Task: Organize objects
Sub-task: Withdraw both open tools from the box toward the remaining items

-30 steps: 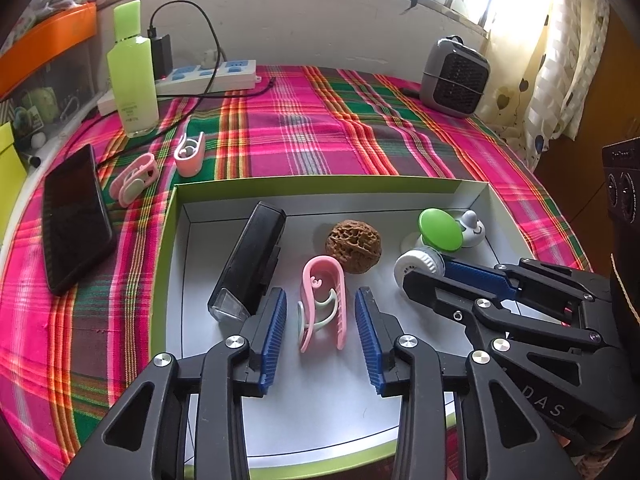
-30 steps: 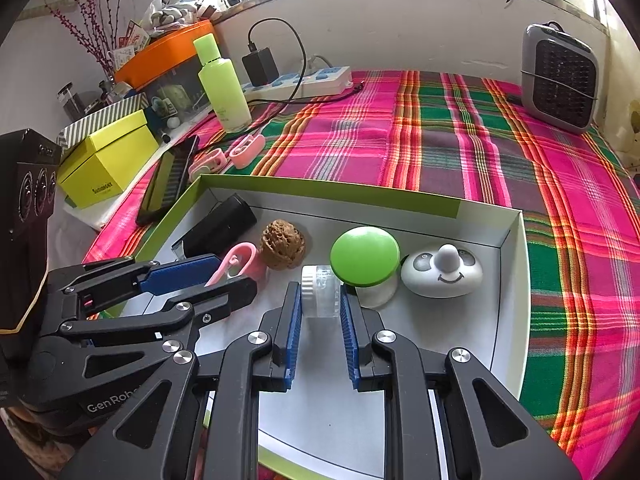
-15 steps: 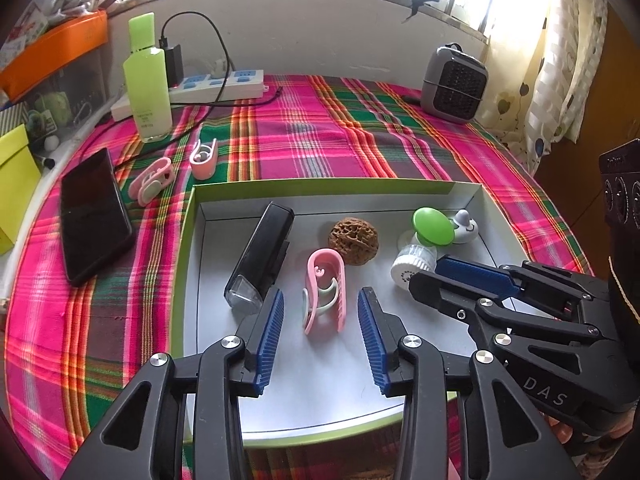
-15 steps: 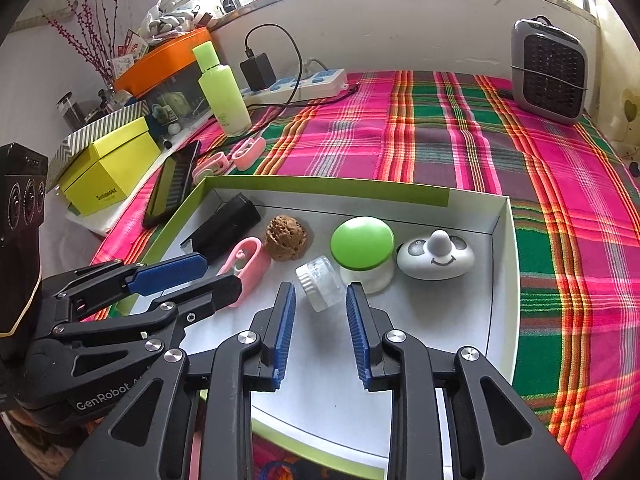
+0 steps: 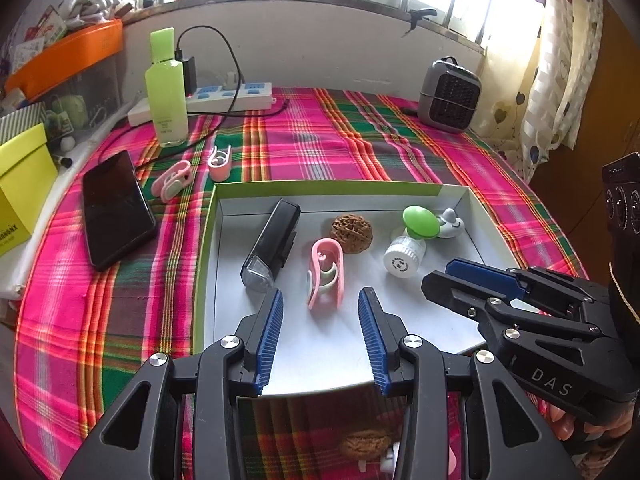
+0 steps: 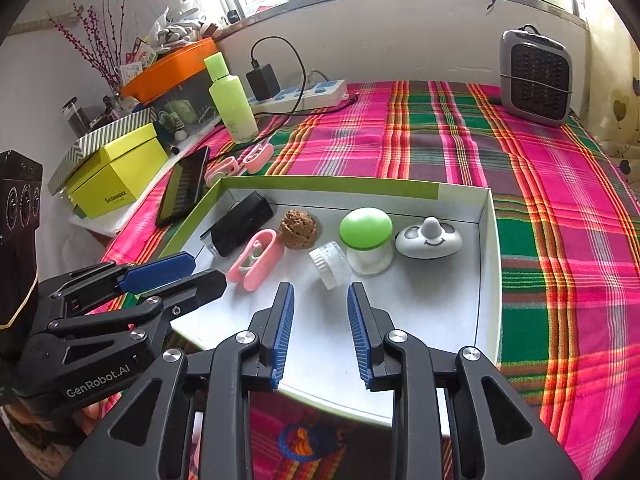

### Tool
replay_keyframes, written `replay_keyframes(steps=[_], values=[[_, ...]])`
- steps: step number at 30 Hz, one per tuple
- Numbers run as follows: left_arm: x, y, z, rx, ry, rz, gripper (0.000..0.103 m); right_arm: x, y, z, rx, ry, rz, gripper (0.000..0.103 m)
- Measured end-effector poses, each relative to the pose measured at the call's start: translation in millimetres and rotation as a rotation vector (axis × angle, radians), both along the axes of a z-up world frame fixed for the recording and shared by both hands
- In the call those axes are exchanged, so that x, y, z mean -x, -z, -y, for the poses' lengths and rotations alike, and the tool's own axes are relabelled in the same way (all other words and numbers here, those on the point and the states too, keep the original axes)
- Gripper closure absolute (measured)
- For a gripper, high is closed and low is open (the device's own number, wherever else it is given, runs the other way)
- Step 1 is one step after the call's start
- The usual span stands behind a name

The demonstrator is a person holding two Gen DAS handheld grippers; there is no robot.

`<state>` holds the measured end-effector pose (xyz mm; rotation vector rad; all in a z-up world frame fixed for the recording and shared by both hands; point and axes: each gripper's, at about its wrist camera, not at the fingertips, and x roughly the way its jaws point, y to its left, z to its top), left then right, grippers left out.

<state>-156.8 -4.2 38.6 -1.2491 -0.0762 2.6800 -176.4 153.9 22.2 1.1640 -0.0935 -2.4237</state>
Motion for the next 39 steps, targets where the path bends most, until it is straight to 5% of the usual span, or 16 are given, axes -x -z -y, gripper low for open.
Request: replay_keyframes(steps=[39], values=[[-84,-10,7,0.023,-0.035,-0.086,0.061,-88,-16,-3,-0.042,0.034,-0.105,0.064]])
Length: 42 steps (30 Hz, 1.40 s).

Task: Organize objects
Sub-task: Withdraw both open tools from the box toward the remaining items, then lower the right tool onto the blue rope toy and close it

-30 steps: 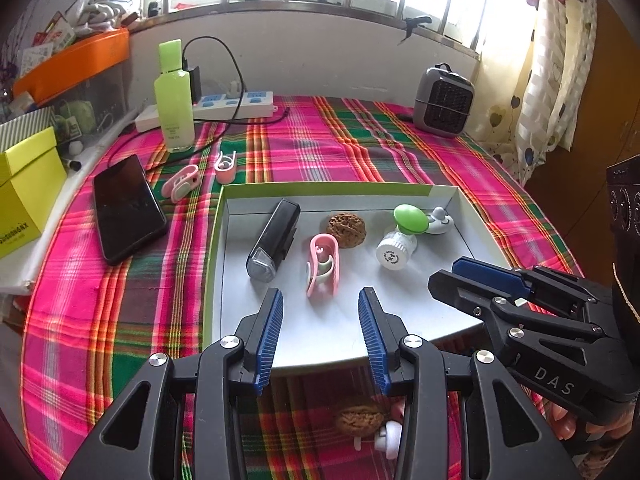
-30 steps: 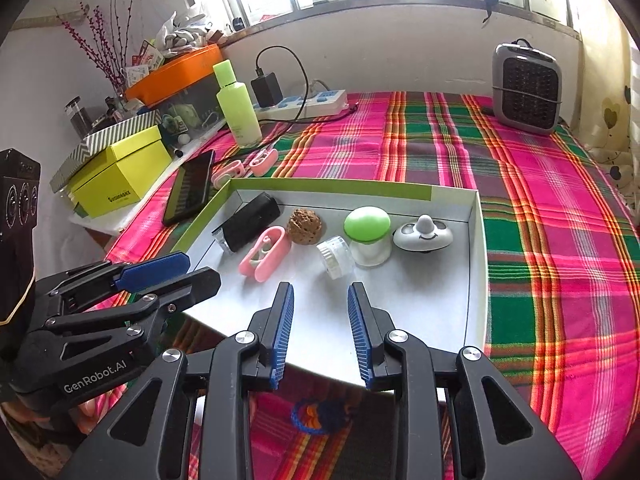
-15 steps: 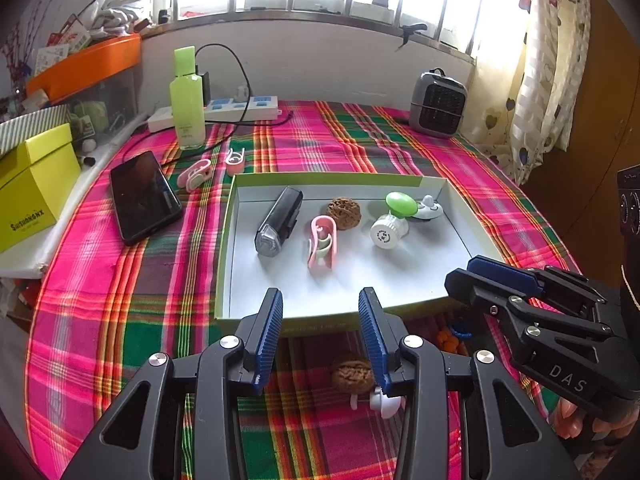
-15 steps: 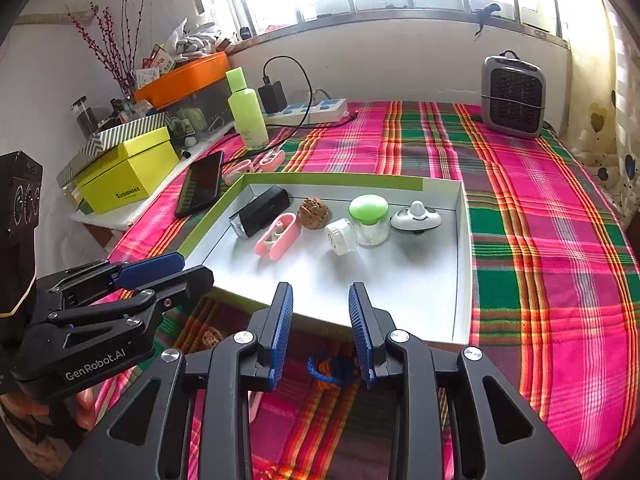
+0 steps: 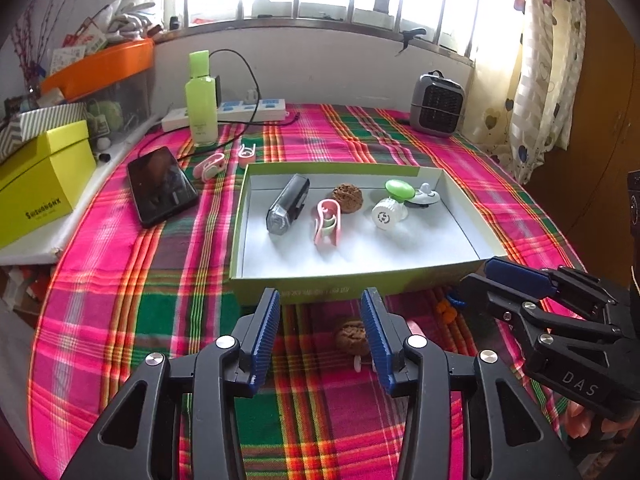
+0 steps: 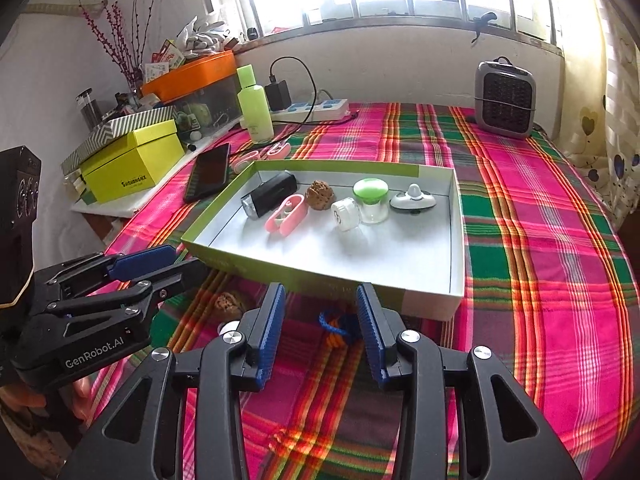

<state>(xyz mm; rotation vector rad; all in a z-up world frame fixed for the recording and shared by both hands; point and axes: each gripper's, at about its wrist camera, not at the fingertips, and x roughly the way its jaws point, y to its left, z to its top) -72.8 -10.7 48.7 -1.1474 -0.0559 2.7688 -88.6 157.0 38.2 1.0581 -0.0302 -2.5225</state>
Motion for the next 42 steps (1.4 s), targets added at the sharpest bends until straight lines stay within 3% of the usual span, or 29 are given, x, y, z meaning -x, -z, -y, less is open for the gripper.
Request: replay_keyframes(steps=[10,23,42], values=[[-15,18,16,-0.073,-0.002,0.043,0.058,-11,12,-9,-0.011,0.04,0.023,0.064],[-14,37,20,-0.099,0.005,0.096,0.056,-7,31,-9,-0.021,0.039,0.079,0.064],[-8,41,15,-0.095,0.024,0.104,0.056,13,39,9,-0.174,0.048,0.081,0.063]])
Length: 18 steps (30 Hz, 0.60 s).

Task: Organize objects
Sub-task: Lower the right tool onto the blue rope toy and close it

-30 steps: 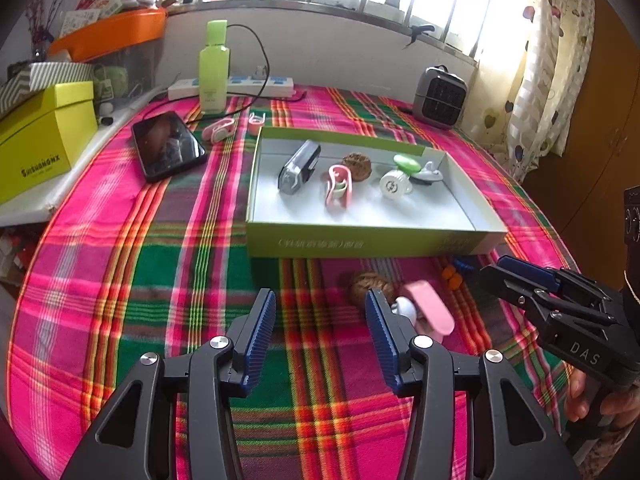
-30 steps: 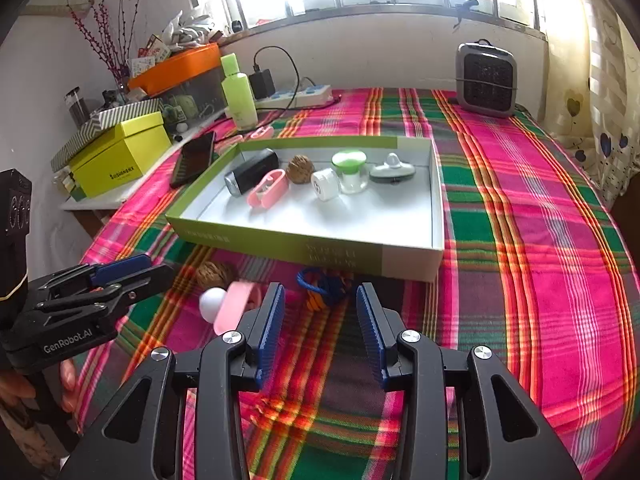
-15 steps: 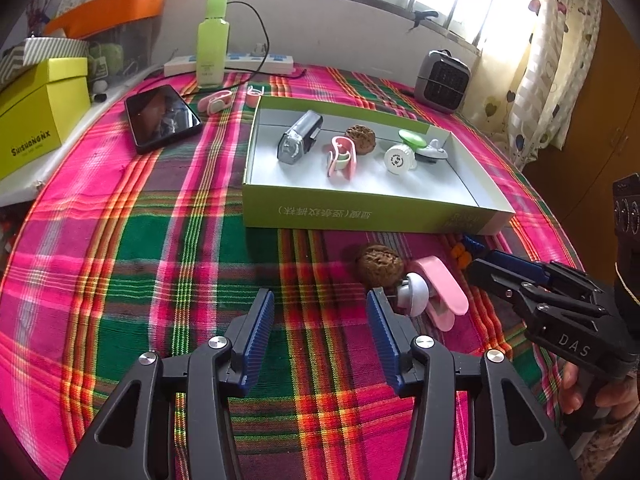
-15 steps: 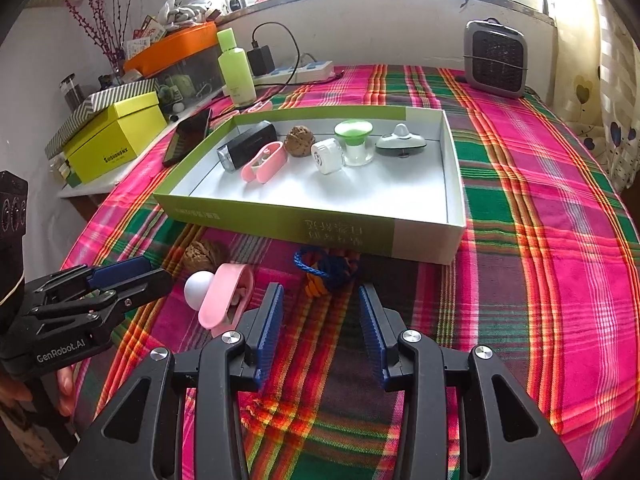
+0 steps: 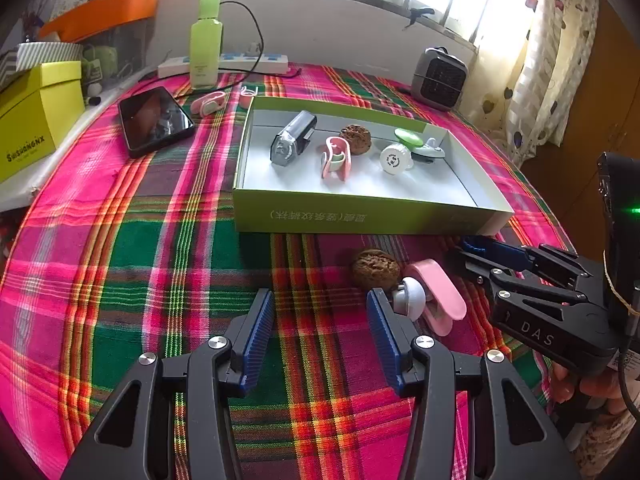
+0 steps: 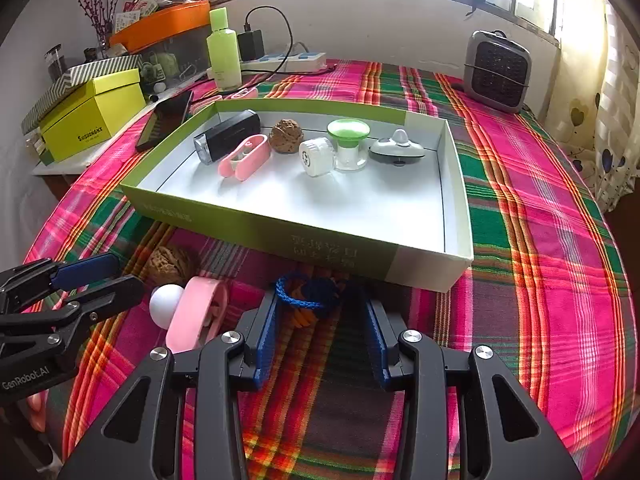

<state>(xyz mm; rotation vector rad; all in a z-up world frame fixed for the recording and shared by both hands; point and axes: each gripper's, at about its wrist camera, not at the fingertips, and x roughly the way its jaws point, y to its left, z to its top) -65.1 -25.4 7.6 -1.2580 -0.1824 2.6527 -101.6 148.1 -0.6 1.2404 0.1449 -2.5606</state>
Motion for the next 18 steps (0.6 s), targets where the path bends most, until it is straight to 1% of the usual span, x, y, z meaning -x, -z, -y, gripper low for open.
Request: replay_keyframes(steps=[5,6,8,10,18], values=[[3,0,-2,0.0,0.011,0.002,0.056,0,0,-1,0.0,-0.008,-0.001,0.064],[3,-1,-3,-0.001,0.013,0.002,0.056,0,0,-1,0.0,-0.008,-0.001,0.065],[4,-2,-4,-0.003,0.018,0.002,0.056,0,0,-2,0.001,-0.005,-0.002,0.072],[5,-3,-5,-0.002,0.021,-0.001,0.056,0,0,-3,0.004,-0.007,-0.001,0.074],[10,-6,-11,-0.006,0.041,0.003,0.056,-3,-1,-5,0.012,-0.019,0.0,0.077]])
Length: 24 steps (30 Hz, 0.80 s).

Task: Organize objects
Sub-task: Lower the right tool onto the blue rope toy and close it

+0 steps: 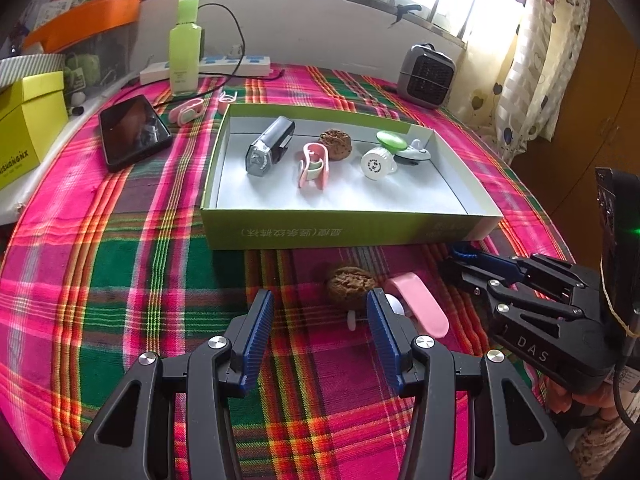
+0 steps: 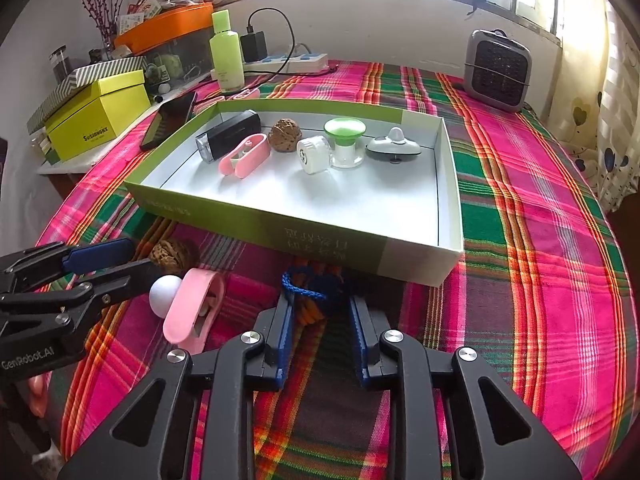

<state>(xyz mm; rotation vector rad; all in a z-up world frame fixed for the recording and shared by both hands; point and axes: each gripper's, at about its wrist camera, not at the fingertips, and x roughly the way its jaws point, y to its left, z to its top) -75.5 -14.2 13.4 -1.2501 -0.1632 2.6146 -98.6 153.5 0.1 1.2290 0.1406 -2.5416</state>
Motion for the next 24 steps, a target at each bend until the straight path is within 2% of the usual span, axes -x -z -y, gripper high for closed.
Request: replay_keyframes(steps=[24], values=[[16,1,-1,-0.038,-0.008,0.019,0.056,-1,0,-5,0.029,0.008,0.008,0.077]])
